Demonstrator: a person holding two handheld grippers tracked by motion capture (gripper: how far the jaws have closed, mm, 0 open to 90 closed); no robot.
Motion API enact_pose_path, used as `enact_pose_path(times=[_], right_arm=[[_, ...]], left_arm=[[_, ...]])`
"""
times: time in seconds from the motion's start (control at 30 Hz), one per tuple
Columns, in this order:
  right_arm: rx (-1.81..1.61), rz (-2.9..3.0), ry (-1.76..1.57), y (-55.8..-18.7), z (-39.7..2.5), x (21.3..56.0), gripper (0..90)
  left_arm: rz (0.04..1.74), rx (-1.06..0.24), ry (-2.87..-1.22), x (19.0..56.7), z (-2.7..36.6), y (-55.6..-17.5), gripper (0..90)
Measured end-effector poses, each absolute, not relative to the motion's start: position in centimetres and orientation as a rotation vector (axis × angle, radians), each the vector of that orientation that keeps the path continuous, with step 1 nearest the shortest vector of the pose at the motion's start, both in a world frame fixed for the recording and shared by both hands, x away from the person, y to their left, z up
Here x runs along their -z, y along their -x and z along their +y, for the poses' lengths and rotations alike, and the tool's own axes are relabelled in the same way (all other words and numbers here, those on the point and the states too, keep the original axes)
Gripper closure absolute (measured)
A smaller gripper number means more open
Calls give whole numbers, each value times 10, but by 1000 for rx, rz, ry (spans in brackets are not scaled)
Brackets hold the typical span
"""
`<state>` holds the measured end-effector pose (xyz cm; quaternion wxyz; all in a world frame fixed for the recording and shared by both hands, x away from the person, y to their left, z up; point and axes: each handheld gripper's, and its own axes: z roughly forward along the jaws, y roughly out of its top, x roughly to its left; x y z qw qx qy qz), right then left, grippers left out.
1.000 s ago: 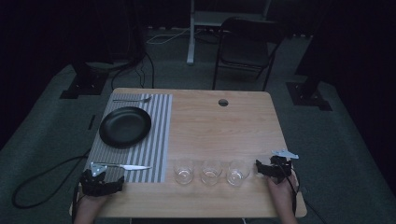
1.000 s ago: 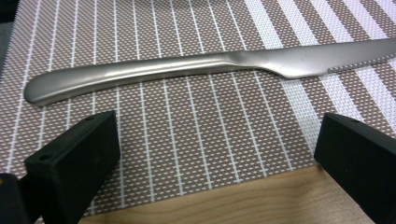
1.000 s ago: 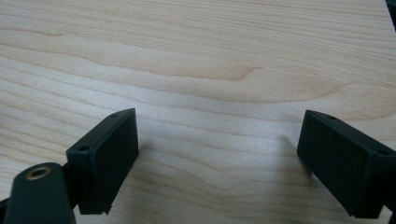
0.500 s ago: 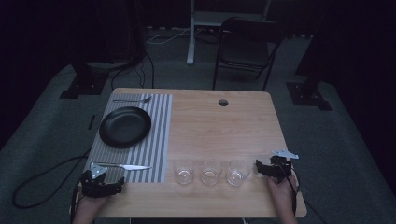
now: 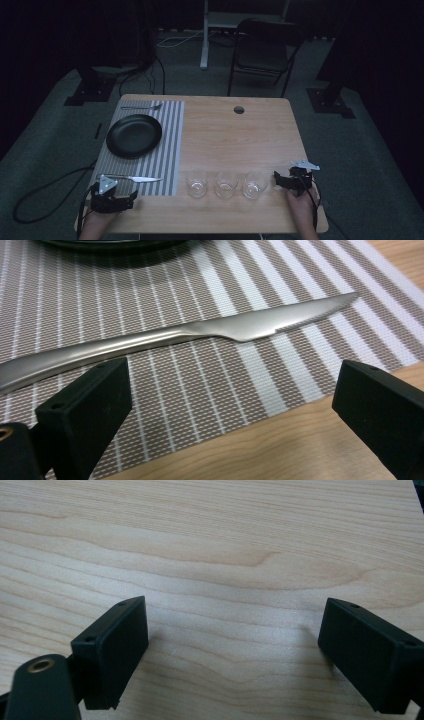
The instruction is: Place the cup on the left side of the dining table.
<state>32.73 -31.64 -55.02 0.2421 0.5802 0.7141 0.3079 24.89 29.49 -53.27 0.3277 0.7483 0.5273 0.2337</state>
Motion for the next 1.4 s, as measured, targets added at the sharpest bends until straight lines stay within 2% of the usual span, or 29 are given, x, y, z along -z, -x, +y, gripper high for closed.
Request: enact_pose_path(times=[1.4], right_arm=[[-842, 1952, -1586, -327, -316, 550, 121]], left_arm=[[1065, -580, -1939, 507, 264, -239, 31]])
